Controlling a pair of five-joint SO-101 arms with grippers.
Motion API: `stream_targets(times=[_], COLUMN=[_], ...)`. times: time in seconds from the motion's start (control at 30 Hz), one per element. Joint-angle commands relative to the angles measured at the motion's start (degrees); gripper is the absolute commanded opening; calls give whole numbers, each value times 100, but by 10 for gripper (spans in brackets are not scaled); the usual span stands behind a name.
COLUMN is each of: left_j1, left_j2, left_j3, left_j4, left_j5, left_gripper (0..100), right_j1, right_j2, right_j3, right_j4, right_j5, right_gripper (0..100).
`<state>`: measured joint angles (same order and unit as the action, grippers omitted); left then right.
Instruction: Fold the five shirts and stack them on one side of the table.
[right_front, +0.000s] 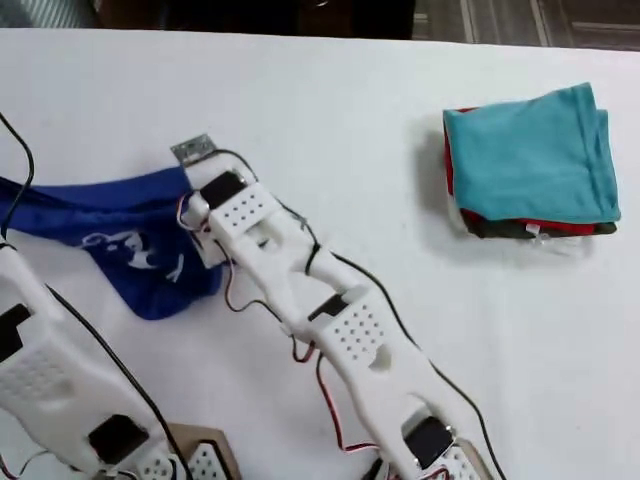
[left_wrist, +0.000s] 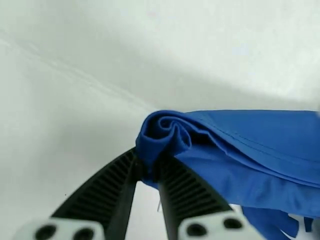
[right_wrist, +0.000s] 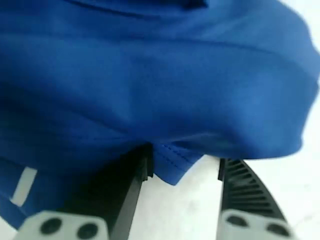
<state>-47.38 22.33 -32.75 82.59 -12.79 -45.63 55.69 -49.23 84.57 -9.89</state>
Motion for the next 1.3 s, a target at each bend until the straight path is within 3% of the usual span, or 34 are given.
stream_targets(times=[0.0, 0.1, 0.2, 0.23, 0.37, 0.5, 0.7, 0.97, 1.27], left_j1=[-70, -70, -70, -70, -70, -70, 9, 949, 1670], left_j2=[-114, -114, -114, -114, -70, -70, -62, -193, -985], left_j3=[-57, -57, -57, -48, -13, -13, -4, -224, -1648], left_j4=[-62, -62, -62, -62, -62, -53, 132, 519, 519], left_j5=[0, 0, 0, 0, 0, 0, 0, 18, 44], left_gripper=[27, 27, 27, 27, 27, 27, 27, 27, 27], right_j1=[-22, -22, -22, -22, 84, 312, 1191, 2123, 2668], right_j2=[-22, -13, -4, -4, -75, -347, -1200, -2281, -3609], right_j3=[-176, -176, -176, -176, -185, -413, -1231, -2004, -2101], right_j4=[-66, -66, -66, -66, -57, 110, 857, 1481, 1437], right_j5=[-35, 0, 9, 9, 105, 774, 1468, 2295, 2866], right_gripper=[211, 176, 21, 12, 22, 21, 21, 21, 20])
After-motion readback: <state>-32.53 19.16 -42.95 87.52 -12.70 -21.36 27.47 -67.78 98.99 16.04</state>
